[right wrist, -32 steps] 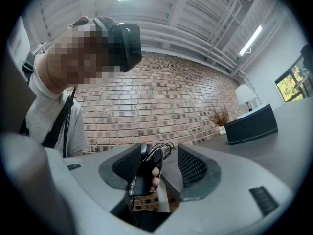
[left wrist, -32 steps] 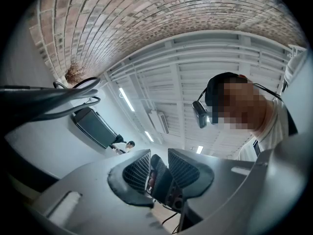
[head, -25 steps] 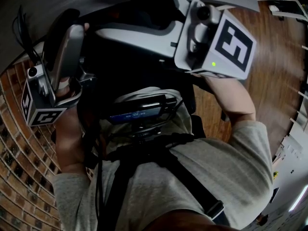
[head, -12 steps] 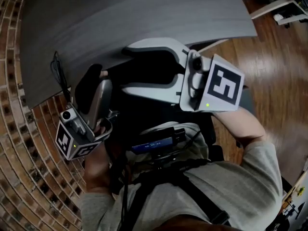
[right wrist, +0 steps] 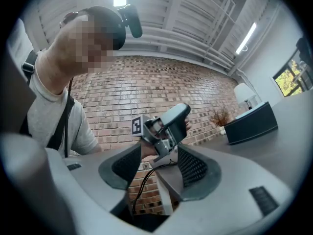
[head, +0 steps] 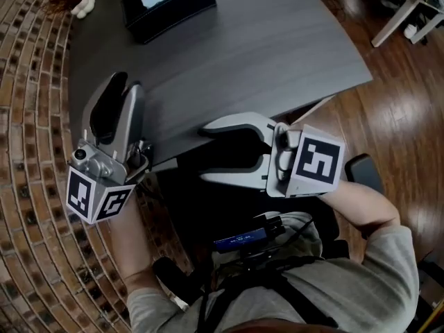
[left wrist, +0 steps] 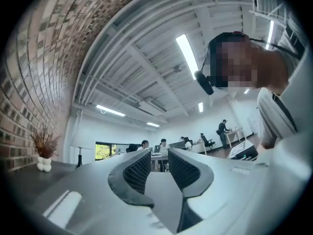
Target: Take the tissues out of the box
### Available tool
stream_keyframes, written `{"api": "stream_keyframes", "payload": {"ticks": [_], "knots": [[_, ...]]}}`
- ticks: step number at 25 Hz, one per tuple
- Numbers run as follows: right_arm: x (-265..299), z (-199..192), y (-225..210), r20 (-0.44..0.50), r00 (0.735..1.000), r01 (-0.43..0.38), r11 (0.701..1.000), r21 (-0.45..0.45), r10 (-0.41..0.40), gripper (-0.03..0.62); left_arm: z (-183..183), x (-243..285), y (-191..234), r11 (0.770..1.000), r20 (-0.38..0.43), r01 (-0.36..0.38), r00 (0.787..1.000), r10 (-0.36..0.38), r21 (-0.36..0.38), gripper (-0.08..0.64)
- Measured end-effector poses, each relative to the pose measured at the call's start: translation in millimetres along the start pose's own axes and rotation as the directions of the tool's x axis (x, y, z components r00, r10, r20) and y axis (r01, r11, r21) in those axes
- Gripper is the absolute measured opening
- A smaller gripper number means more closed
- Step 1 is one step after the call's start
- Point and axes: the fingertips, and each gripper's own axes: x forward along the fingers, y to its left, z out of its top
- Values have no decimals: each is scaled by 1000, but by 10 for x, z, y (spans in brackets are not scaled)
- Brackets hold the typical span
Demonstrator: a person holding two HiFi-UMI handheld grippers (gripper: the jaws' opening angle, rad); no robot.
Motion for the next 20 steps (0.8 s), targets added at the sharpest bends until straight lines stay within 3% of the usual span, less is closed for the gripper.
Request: {"api": "stream_keyframes", "payload": {"ticks": [6, 12, 17, 20], "knots": [[4, 13, 11, 7, 1000, -3, 1000, 24, 3, 232, 171, 384, 412, 1000, -20, 4, 1000, -5, -9, 98], [-2, 37, 13, 24, 1000, -1, 999, 46, 0, 232, 139, 608, 426, 1000, -45, 11, 999, -11, 8, 98], [-1, 52, 3, 34, 999, 0, 999, 52, -2, 232, -21, 834, 668, 995, -149, -17, 988, 31, 94, 100], [6, 47, 4, 35, 999, -2, 999, 51, 0, 232, -205, 1003, 937, 981, -265, -36, 960, 88, 193, 101]]}}
